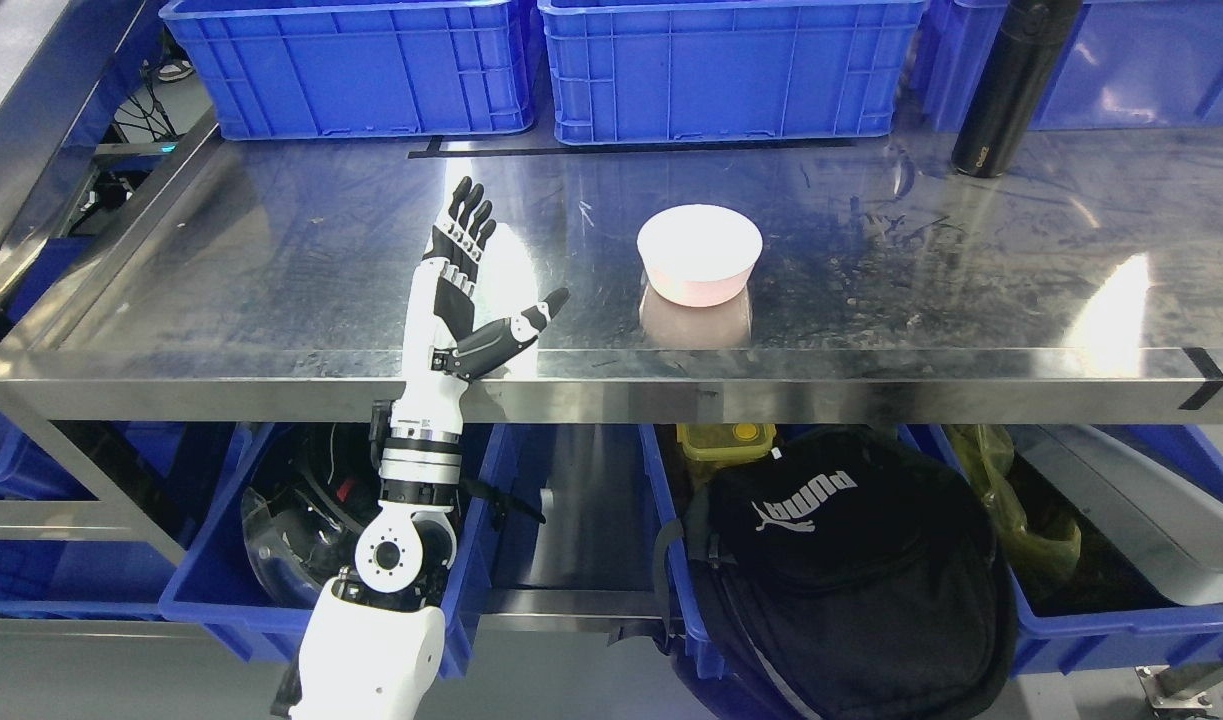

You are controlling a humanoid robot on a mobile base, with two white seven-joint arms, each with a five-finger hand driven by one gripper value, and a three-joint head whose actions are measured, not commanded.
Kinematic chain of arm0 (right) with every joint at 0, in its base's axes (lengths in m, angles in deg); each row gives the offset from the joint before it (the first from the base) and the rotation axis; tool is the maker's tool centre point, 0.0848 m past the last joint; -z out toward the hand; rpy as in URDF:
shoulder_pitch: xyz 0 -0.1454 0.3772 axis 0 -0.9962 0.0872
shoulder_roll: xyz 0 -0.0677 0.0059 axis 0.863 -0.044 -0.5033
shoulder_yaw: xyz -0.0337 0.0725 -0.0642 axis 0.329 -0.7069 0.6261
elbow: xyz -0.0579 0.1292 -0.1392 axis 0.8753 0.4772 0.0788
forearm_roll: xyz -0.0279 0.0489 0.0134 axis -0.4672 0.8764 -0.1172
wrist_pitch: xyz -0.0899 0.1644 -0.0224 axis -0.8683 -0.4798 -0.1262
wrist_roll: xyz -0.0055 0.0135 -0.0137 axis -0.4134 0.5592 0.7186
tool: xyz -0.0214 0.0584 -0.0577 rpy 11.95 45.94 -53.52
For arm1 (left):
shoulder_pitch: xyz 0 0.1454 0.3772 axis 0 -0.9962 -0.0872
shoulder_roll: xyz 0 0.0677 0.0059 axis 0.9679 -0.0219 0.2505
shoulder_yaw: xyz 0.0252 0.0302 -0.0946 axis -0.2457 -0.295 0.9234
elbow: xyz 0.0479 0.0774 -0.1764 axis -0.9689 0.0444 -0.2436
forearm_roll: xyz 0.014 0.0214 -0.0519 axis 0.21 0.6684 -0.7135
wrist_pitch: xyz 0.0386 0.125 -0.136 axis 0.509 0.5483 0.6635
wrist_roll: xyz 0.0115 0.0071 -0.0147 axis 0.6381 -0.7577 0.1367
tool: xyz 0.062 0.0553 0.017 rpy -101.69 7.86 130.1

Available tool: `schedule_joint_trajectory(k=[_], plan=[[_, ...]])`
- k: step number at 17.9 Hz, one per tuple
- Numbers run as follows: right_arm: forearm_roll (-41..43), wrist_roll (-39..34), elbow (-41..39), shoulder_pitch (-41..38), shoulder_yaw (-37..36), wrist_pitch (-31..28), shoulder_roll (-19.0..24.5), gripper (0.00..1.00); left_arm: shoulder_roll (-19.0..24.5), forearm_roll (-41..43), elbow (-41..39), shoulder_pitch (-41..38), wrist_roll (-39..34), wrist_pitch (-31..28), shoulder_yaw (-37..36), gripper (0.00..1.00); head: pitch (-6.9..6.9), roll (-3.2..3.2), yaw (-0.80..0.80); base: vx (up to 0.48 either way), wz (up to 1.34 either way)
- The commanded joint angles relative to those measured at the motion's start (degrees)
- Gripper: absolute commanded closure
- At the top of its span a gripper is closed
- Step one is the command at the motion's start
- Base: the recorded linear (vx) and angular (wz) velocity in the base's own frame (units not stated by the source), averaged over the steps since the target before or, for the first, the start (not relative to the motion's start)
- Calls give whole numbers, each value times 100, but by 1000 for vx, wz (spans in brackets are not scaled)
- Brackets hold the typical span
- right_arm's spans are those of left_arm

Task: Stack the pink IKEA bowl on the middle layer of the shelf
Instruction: 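Reach the left hand toward the pink bowl on the steel shelf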

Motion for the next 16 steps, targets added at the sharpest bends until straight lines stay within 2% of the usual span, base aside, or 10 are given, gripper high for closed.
schedule_joint_trajectory(k=[1,5,7,10,12,14,16], plan=[[0,-2,-100,-132,0,-3,-100,0,100,-5,-8,-5,-6,12,66,0,0,0,0,0,0],[0,-2,-100,-132,0,-3,-100,0,100,12,-43,362,178,21,224,0,0,0,0,0,0],[0,-2,-100,-132,0,-3,-100,0,788,344,-43,696,442,-40,225,0,0,0,0,0,0],[0,-2,-100,-132,0,-3,-100,0,1790,1337,-52,1381,617,-233,190,0,0,0,0,0,0],[0,-2,-100,-132,0,-3,-100,0,2249,1680,-61,1777,1466,-757,41,0,0,0,0,0,0],[0,-2,-100,-132,0,-3,-100,0,2268,2040,-70,2085,2651,-1347,-143,0,0,0,0,0,0],[0,-2,-100,-132,0,-3,-100,0,2224,2724,-70,2384,3070,-1420,-528,1,0,0,0,0,0]])
